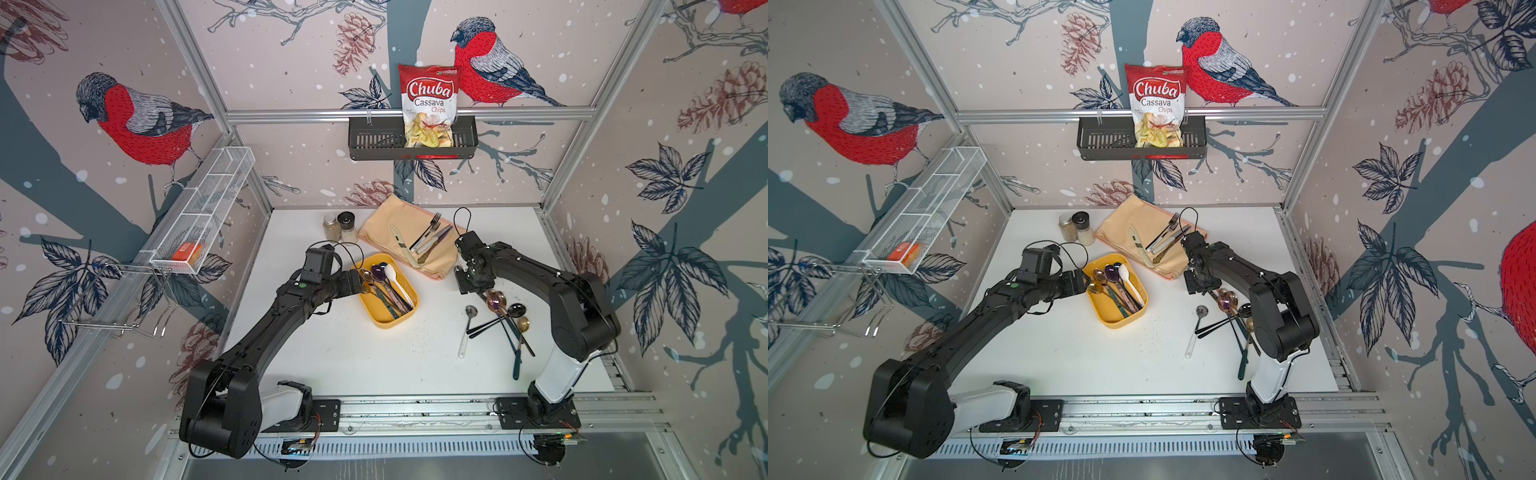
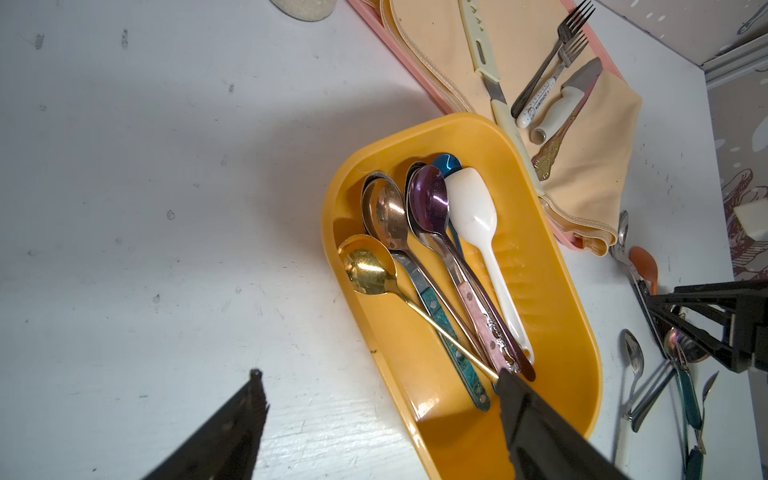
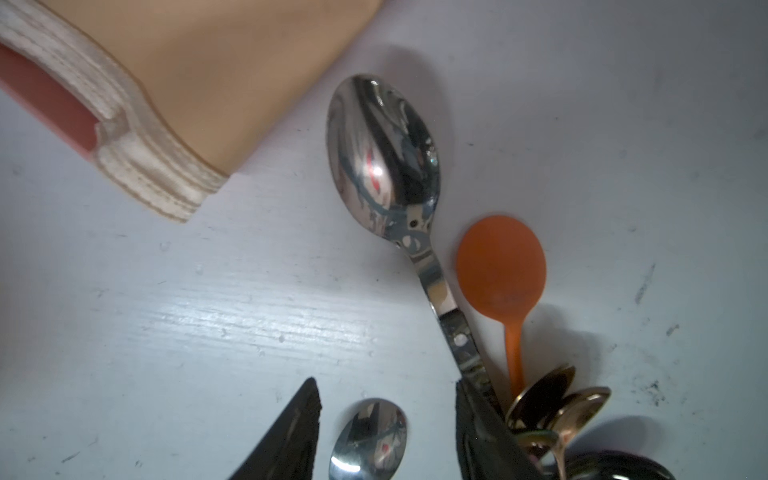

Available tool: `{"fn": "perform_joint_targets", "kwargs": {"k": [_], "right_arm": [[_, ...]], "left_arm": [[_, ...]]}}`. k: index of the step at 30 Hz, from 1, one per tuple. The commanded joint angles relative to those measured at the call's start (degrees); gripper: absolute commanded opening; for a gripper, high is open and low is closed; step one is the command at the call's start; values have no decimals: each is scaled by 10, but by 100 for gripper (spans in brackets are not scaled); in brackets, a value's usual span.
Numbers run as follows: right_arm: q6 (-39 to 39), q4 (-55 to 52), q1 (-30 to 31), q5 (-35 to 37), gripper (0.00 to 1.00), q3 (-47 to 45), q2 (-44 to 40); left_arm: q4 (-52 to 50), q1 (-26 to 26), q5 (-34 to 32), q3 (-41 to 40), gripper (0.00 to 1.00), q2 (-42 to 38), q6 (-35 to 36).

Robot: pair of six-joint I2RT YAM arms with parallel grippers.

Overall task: Put the spoon into the storage box
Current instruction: Pick up the spoon from the center of the board.

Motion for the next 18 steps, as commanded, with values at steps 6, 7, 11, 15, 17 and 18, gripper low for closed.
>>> {"fn": "perform_joint_targets", "kwargs": {"k": [6, 7, 11, 15, 17, 18], "right_arm": [[-26, 32, -28, 13, 54, -11, 17], [-29, 33, -31, 16, 54, -11, 20], [-41, 38, -38, 11, 52, -12, 31], [-42, 42, -43, 2, 51, -12, 39], [-45, 42, -43, -9, 48, -14, 44], [-46, 42, -43, -15, 47, -15, 45]], "left_arm": [[3, -8, -4, -3, 89, 2, -10], [3, -9, -4, -2, 89, 3, -10], [2, -12, -8, 2, 89, 5, -9], [2, -13, -8, 3, 89, 7, -10], [3, -14, -9, 2, 89, 8, -10], [2, -15, -8, 2, 89, 9, -10]]}}
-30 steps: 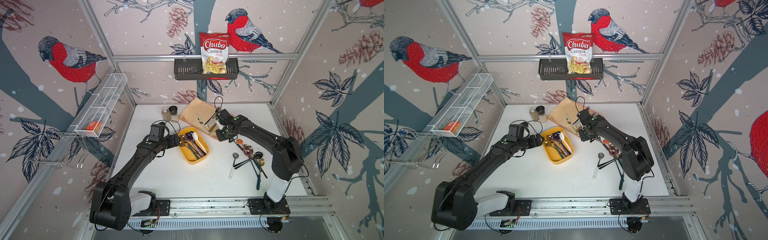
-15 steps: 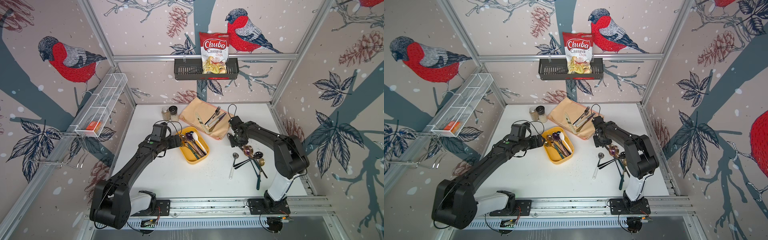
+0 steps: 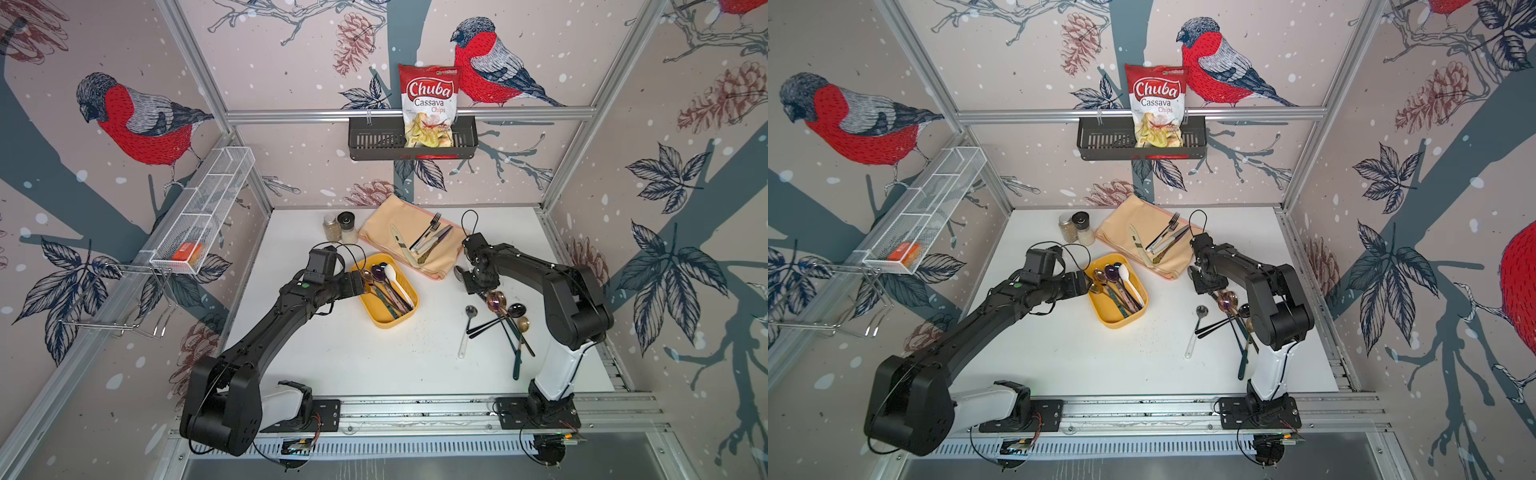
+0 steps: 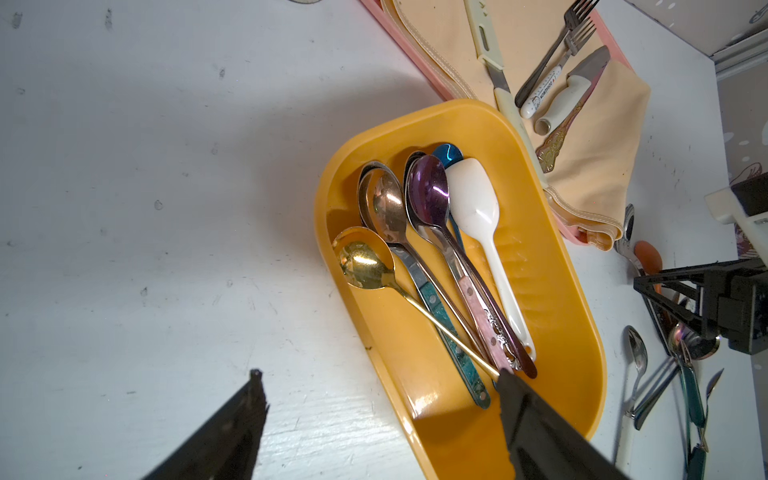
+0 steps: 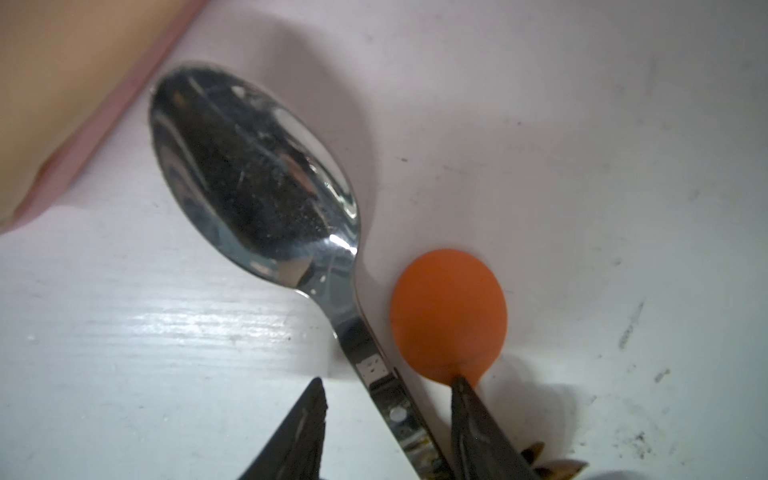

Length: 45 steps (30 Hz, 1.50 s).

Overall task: Put the spoon into the storage box
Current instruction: Pick up the spoon from the center of the board.

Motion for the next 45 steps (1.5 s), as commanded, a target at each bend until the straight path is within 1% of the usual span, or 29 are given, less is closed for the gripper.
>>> {"fn": "perform_joint_targets", "kwargs": {"k": [1, 6, 15, 23, 26, 35, 41, 45], "right_arm": [[-8, 5, -1, -26, 47, -4, 8], [-6, 2, -1, -43, 42, -16, 10], [1, 4, 5, -43, 36, -26, 4], [-1, 1, 6, -51, 18, -18, 13], [-2, -2, 9, -49, 15, -9, 20], [0, -20, 31, -24, 11, 51, 39], [11, -49, 37, -6, 9, 71, 15], [19, -76, 51, 3, 9, 92, -15]], "left_arm": [[2, -2, -2, 4, 89, 1, -1], [-1, -1, -5, 7, 89, 2, 1], [0, -1, -7, 10, 89, 7, 3], [-5, -1, -11, 18, 89, 8, 8], [-6, -2, -12, 20, 89, 8, 9], [-13, -2, -24, 21, 89, -1, 14], [-12, 2, -27, 11, 90, -7, 10], [-4, 19, -15, -2, 90, -3, -6]]}}
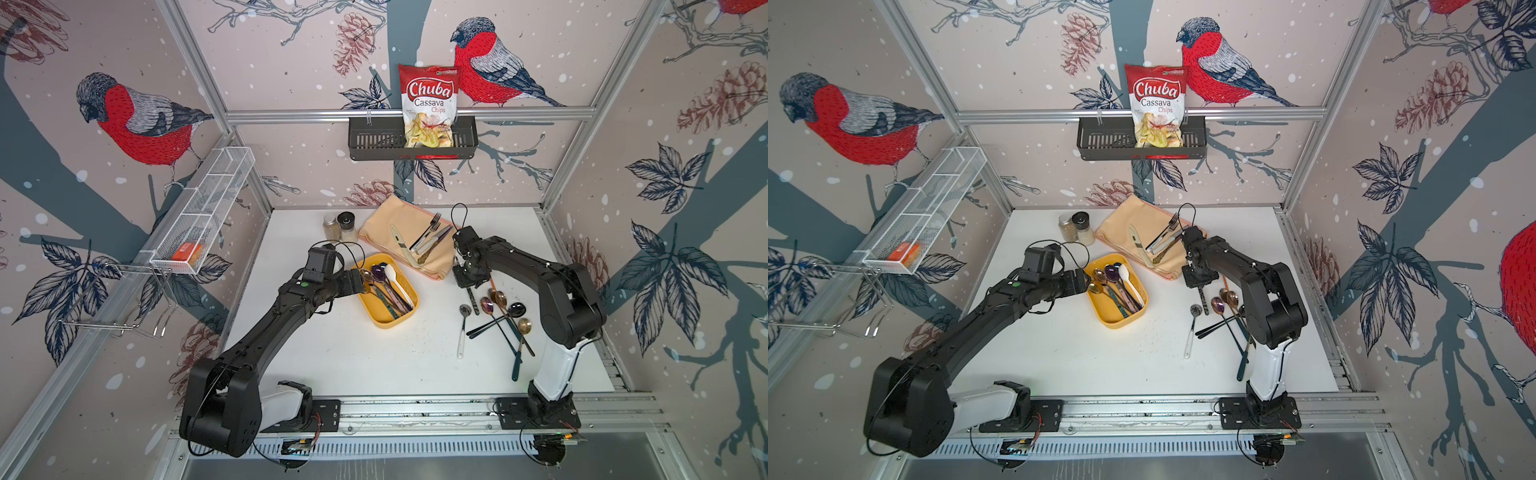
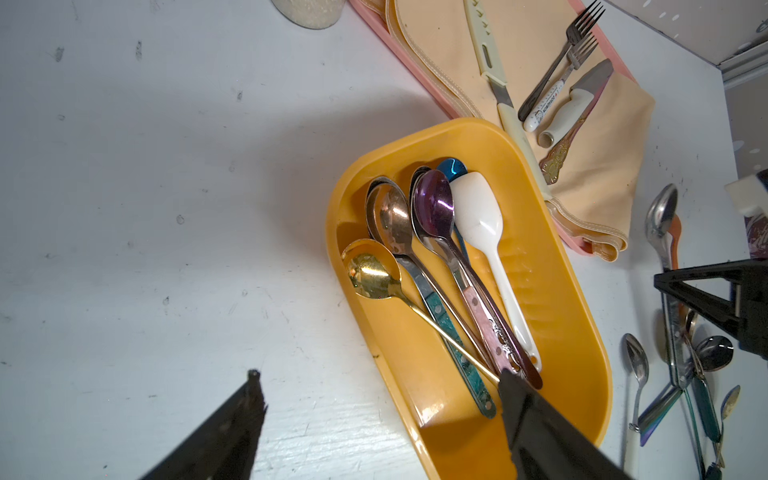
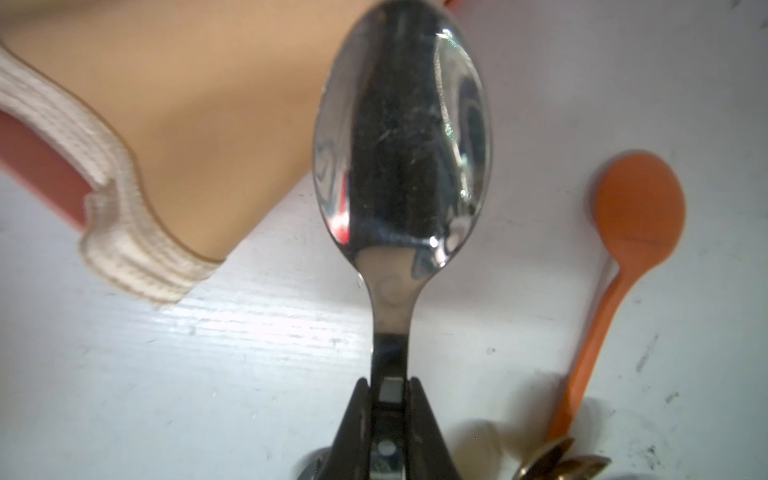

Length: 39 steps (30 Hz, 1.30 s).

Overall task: Put the spoon into the storage box
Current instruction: Pick up the spoon from the center of the board, then place the spoon in the storage box.

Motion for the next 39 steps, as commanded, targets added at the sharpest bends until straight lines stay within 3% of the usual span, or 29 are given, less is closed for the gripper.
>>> {"fn": "perform_joint_targets", "kwargs": {"k": [1, 10, 23, 39], "right_arm": [[16, -34, 14, 19, 8, 21, -24], [42, -82, 93, 11, 7, 159, -6], [65, -121, 216, -57, 7, 408, 171], [74, -87, 253, -87, 8, 367, 219]], "left_arm": [[3, 16, 11, -11, 90, 1, -14], [41, 76, 69, -69, 90, -15, -45], [73, 118, 107, -137, 90, -33, -77], [79, 123, 127, -140, 90, -25, -80]]}}
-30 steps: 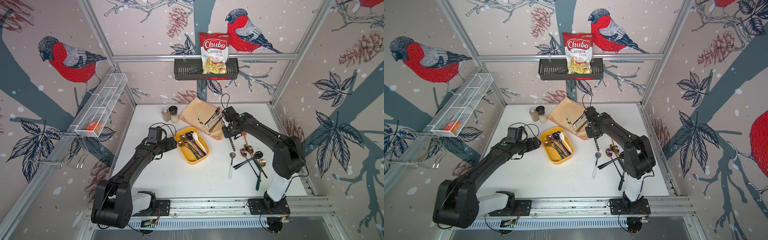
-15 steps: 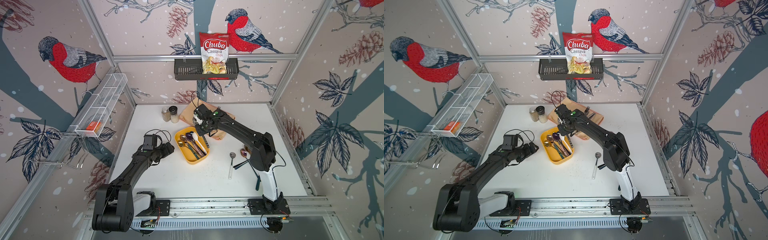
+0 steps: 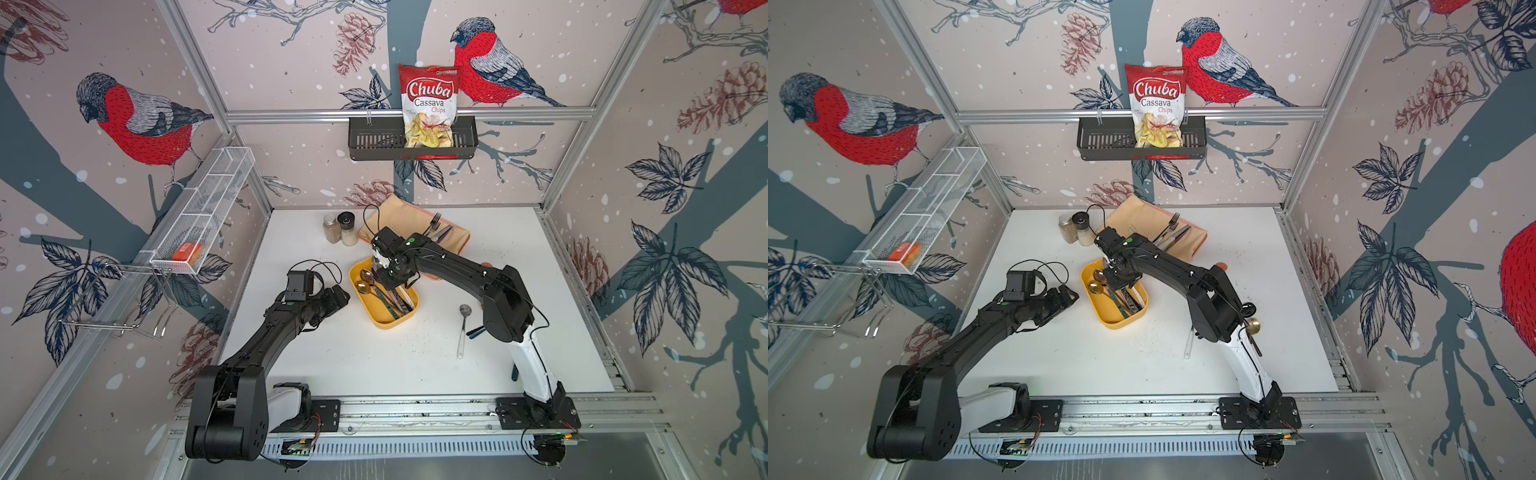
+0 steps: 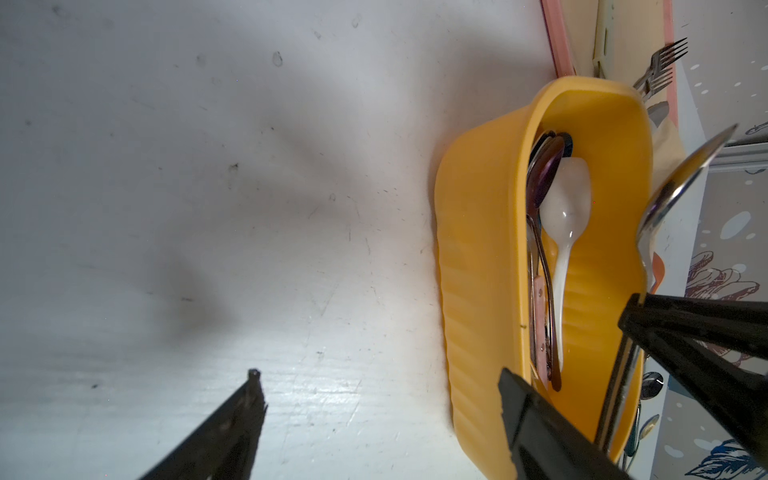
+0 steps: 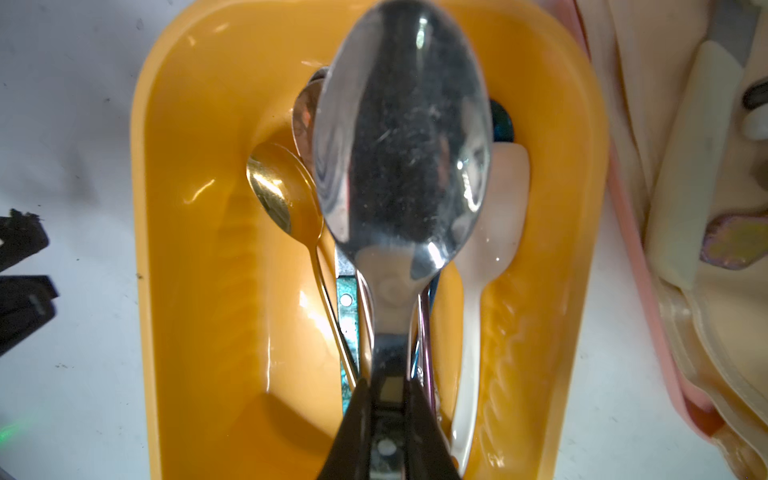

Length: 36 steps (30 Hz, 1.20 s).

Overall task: Put the spoon into the storage box
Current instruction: Place the spoon in the storage box.

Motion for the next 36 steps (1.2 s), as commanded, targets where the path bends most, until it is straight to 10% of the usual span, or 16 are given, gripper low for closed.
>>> {"fn": "perform_joint_targets", "kwargs": {"k": [1, 18, 25, 36], "right_arm": [[6, 4, 2, -13, 8, -6, 7], [20, -37, 2, 2, 17, 31, 52], [20, -44, 2, 14, 36, 39, 37], [27, -29, -115, 67, 37, -94, -132]], "left_arm": [[13, 2, 5, 2, 90, -2, 6], [-24, -1, -9, 45, 89, -8, 34], [-56, -41, -60, 85, 89, -4, 58], [-71, -96, -91, 151, 89, 12, 83]]}}
